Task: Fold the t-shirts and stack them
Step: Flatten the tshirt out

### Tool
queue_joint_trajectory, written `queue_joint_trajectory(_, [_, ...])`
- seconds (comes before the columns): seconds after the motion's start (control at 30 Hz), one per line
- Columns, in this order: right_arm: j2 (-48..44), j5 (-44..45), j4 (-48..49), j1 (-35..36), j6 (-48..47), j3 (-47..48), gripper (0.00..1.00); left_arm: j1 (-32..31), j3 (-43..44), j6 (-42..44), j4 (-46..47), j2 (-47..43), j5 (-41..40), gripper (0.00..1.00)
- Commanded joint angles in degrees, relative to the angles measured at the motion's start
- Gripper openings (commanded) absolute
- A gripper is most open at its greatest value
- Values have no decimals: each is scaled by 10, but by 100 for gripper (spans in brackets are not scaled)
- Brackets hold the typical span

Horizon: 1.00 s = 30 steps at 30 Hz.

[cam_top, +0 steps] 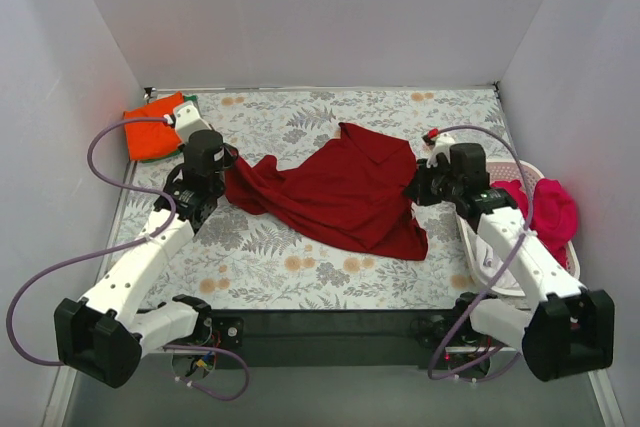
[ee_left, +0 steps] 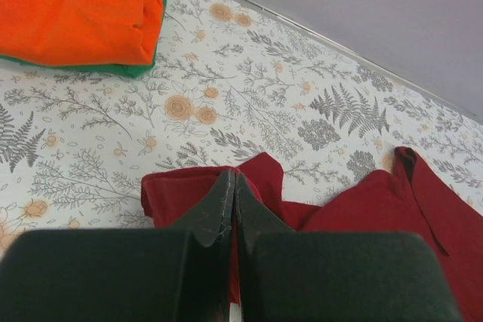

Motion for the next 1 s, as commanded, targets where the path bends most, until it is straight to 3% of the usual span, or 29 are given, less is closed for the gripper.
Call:
queue_joint_trajectory(0.0, [-74,-80,6,-2,15,59,1,2,17,10,-6,-29,-26,0])
queue_joint_trajectory(0.27, [-149,-147,5,-1,48,198,1,3,95,8,-21,-80,26,0])
queue_joint_trajectory(0.73, [-144,-61,-90,-1,13,566,1,2,271,47,-61,-182,56,0])
queue_joint_trajectory(0.97, [-144,-12,-133,-1,-9,698,1,2,340,57,-98,-206,122,0])
